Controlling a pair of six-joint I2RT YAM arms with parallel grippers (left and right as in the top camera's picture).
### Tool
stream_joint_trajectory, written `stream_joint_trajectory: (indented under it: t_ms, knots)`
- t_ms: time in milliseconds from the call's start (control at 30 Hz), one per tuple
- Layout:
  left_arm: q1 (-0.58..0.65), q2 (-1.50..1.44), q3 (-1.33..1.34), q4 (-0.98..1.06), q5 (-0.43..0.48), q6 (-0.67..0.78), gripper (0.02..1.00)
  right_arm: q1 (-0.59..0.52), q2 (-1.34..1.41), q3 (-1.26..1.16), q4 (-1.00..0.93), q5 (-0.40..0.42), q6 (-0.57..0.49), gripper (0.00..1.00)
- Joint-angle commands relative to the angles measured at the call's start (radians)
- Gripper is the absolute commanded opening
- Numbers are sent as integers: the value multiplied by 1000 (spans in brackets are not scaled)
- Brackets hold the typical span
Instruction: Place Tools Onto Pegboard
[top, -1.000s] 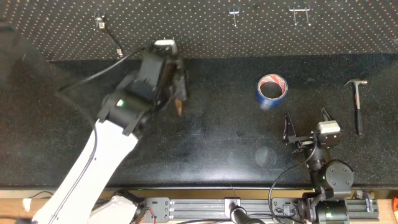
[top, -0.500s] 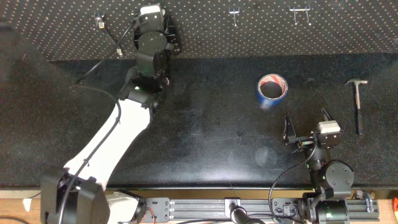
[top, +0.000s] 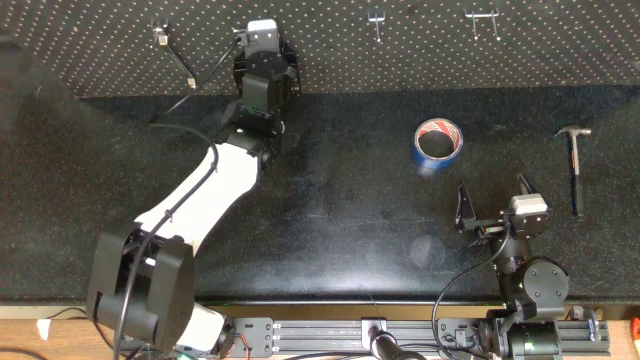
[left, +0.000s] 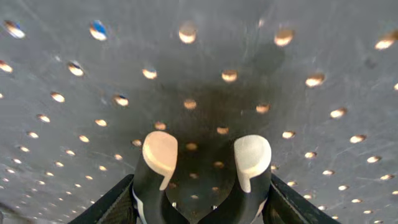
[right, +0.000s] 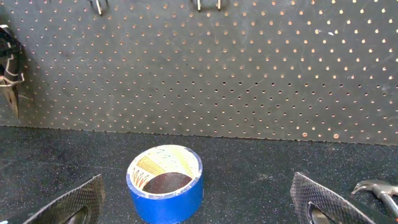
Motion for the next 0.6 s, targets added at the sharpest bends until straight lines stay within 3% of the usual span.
stream_joint_trajectory:
  t_ms: [33,133,233,333,367,433,500,600]
  knots:
    - [7,29,21,13,-5,9,378,7,-6,-4,-3,2,-14,976]
    - [7,16,21,11,-5,9,996,7,-6,-4,-3,2,-14,976]
    - [30,-85,21,2,13,9,996,7,-6,-4,-3,1,-14,976]
    - [114,-257,-47,-110,168,-4,996,7,-6,-4,-3,1,-14,976]
    - [168,-376,-151,-135,236,-6,996,7,-6,-4,-3,1,-14,976]
    - [251,-637,-422,-119,262,-43,996,7,-6,-4,-3,1,-14,976]
    - [307,-940,-750,36,265,-132,993,7,-6,-4,-3,2,-14,976]
    - [380,-1239,-1006,192,339,-139,996,7,-6,-4,-3,2,-14,976]
